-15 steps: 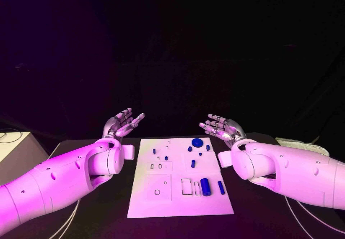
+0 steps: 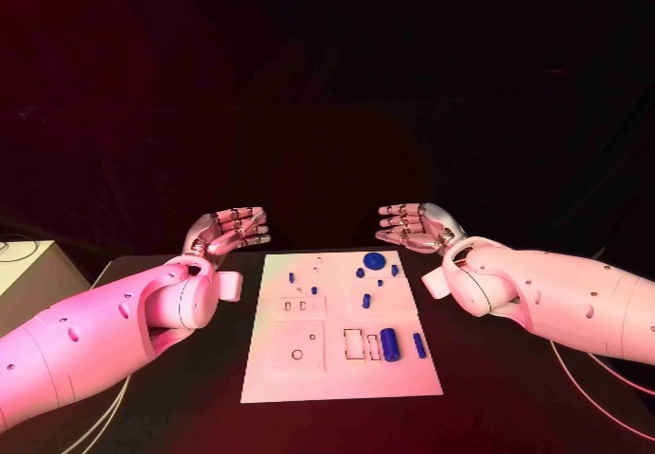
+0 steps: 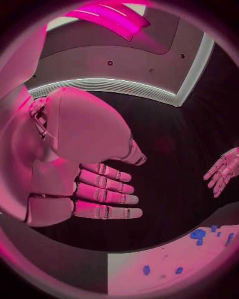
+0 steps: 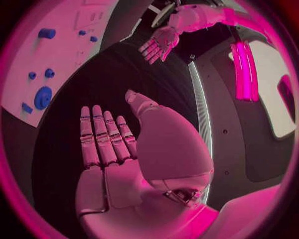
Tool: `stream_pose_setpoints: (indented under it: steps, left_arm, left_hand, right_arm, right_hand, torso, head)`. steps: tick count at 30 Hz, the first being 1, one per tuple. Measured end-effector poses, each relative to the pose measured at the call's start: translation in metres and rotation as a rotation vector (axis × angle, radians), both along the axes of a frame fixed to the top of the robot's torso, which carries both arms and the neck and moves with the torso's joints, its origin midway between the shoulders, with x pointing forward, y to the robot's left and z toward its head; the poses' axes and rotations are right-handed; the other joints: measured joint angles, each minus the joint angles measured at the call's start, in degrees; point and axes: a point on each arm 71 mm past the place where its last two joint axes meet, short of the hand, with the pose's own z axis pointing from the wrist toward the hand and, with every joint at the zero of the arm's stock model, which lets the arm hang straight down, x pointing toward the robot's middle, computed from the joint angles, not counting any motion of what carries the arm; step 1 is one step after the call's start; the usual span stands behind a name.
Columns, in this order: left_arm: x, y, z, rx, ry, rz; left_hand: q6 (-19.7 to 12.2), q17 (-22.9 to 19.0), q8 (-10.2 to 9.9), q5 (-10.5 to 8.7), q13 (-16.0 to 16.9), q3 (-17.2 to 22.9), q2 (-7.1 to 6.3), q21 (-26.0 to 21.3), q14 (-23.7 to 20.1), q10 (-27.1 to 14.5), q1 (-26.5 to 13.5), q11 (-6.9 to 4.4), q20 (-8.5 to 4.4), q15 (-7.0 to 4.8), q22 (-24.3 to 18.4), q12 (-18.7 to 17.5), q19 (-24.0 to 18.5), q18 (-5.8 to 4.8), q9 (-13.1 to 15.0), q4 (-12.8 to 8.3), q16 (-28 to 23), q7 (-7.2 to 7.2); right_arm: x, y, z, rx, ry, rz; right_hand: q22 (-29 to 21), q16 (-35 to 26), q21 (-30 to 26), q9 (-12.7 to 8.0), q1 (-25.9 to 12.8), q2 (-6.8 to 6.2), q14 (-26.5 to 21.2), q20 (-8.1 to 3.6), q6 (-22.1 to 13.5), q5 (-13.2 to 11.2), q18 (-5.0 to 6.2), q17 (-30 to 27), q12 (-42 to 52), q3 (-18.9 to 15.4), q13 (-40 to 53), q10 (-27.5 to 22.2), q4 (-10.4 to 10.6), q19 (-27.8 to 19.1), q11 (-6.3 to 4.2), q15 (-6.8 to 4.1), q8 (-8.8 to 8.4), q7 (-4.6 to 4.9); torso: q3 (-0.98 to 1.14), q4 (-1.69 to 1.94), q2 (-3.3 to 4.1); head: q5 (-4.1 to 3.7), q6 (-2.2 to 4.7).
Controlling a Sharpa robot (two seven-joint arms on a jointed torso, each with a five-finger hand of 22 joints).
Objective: Assemble the parts on the task board
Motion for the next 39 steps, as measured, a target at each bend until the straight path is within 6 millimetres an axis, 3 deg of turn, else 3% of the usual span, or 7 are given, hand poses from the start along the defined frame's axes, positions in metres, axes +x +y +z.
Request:
stream_pose_setpoints:
  steps: [5,10,20,23,25,27,39]
  left_arm:
    - [-0.006,0.001,0.005,0.000,-0.005,-0.040]
    - [-0.011,-0.005,0.020,-0.016,-0.025,-0.089]
    - [-0.029,-0.012,0.046,-0.037,-0.063,-0.169]
    - [-0.034,-0.013,0.053,-0.040,-0.072,-0.186]
    - [-0.038,-0.013,0.058,-0.042,-0.077,-0.196]
    - [-0.041,-0.013,0.061,-0.043,-0.082,-0.203]
    - [-0.048,-0.012,0.068,-0.042,-0.087,-0.217]
  left_hand:
    - [4.99,4.85,1.35,0.00,-0.02,3.16,-1.08,4.65,8.83,7.76,1.71,-2.33,-3.39,-3.14,1.92,0.17,7.16,-0.02,0.13,-0.62,4.76,0.33]
    - [5.51,8.17,1.35,0.00,-0.26,4.86,-1.63,8.08,11.20,9.15,2.56,-2.93,-4.90,-4.23,3.87,-1.72,9.26,-0.02,-0.15,-1.56,7.81,-0.16]
    - [6.32,17.30,0.17,0.00,-0.26,7.68,-3.15,19.51,11.15,10.11,1.23,-3.30,-6.26,-5.13,11.62,-3.50,8.81,-0.04,-0.98,-2.40,17.95,-0.37]
    - [6.63,20.02,0.09,0.00,-0.26,8.44,-3.82,23.85,11.12,10.43,0.56,-3.62,-6.38,-5.16,14.56,-3.50,8.69,-0.04,-1.10,-2.43,21.69,-0.25]
    - [6.75,22.26,-0.17,0.00,-0.26,9.30,-4.25,27.24,10.70,10.84,0.13,-3.61,-6.62,-5.58,16.89,-3.50,7.93,-0.05,-1.15,-2.40,24.64,-0.37]
    - [6.75,23.53,-0.17,0.00,-0.26,9.76,-4.41,29.32,9.88,11.15,-0.03,-3.69,-6.61,-5.60,18.41,-3.50,7.09,-0.04,-1.15,-2.51,26.34,-0.37]
    - [6.73,25.47,-0.38,0.00,-0.21,10.57,-4.82,33.39,9.40,11.24,-0.44,-3.60,-6.46,-5.68,21.36,-3.50,5.92,-0.06,-1.15,-2.68,29.13,-0.36]
  right_arm:
    - [0.004,0.004,0.008,-0.164,-0.105,0.062]
    - [0.008,0.010,0.016,-0.323,-0.190,0.110]
    - [0.016,0.024,0.032,-0.620,-0.277,0.166]
    - [0.018,0.028,0.036,-0.697,-0.286,0.171]
    - [0.019,0.030,0.037,-0.744,-0.292,0.170]
    - [0.020,0.032,0.038,-0.781,-0.295,0.167]
    - [0.027,0.029,0.037,-0.947,-0.287,0.120]
  right_hand:
    - [0.78,2.24,3.06,0.81,0.63,-0.63,8.38,-1.75,7.72,0.08,0.87,1.06,0.15,3.24,0.10,8.10,-1.17,7.92,-1.71,-2.35,1.63,1.26]
    - [2.75,4.94,7.64,0.96,0.65,-1.56,16.67,-4.41,12.46,0.38,0.87,2.68,0.15,5.21,0.12,13.51,-2.68,14.92,-3.20,-4.92,2.16,2.38]
    - [14.23,19.76,25.17,0.98,-1.94,-4.21,32.05,-9.70,18.99,0.83,0.87,14.24,0.14,8.65,0.25,20.97,-3.77,24.89,-6.34,-9.44,2.16,0.67]
    - [22.16,29.94,32.98,1.24,-3.03,-5.30,33.88,-10.11,19.61,0.83,0.87,22.44,0.14,10.09,0.32,21.48,-3.39,28.15,-6.83,-9.86,1.85,0.18]
    - [43.39,52.60,51.55,2.07,-4.80,-7.98,34.68,-10.53,20.50,0.46,-1.46,45.92,0.14,12.35,0.67,21.23,-2.34,35.52,-7.03,-10.27,1.27,-0.39]
    - [50.03,63.75,57.50,2.37,-4.84,-8.15,34.75,-10.40,20.47,0.46,-1.84,53.36,0.14,12.43,0.77,20.05,-2.17,37.22,-6.97,-10.34,1.27,-0.41]
    - [57.76,70.65,63.35,2.91,-4.83,-8.15,34.75,-9.92,20.23,0.46,-2.75,60.09,0.60,11.19,0.76,18.74,-1.42,39.36,-7.08,-10.34,1.04,-0.65]
  torso:
    - [-0.10,0.39,0.80]
    - [-0.32,1.01,1.79]
    - [-0.79,2.32,4.32]
    - [-0.92,2.63,5.09]
    - [-1.04,2.86,5.59]
    - [-1.15,3.12,6.09]
    - [-1.70,4.47,8.09]
  head:
    - [-0.77,-0.09]
    - [-1.60,0.02]
    - [-3.39,0.42]
    - [-3.89,0.38]
    - [-4.18,0.33]
    - [-4.45,0.27]
    - [-5.71,0.59]
